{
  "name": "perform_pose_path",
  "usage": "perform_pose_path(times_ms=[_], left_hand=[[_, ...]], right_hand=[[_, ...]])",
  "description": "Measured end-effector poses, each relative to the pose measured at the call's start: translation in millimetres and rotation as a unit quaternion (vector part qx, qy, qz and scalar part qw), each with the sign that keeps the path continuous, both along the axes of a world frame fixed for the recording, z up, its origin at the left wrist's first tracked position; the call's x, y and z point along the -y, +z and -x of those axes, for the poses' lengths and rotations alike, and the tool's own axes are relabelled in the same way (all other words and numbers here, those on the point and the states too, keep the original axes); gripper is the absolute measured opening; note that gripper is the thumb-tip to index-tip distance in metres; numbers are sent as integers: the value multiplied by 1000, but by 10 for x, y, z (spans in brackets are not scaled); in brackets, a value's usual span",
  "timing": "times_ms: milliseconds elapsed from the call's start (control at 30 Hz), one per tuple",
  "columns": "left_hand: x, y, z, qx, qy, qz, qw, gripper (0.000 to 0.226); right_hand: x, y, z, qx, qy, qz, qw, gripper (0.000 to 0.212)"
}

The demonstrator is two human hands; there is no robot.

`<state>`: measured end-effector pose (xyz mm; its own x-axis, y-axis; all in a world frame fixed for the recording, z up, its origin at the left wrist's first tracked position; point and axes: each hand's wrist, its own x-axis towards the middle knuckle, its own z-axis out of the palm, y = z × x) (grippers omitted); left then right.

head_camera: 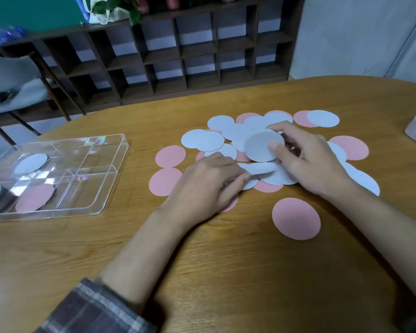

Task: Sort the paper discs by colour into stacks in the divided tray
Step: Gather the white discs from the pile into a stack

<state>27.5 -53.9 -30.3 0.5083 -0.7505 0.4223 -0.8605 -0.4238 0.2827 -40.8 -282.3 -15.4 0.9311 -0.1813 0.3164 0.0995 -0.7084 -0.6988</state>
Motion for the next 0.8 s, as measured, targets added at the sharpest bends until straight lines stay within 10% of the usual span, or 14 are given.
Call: perform_pose_path(times_ms=[800], left_hand=[[120,66,121,-207,161,247,933,13]], right_hand=[[-161,-5,62,-8,60,61,996,40]])
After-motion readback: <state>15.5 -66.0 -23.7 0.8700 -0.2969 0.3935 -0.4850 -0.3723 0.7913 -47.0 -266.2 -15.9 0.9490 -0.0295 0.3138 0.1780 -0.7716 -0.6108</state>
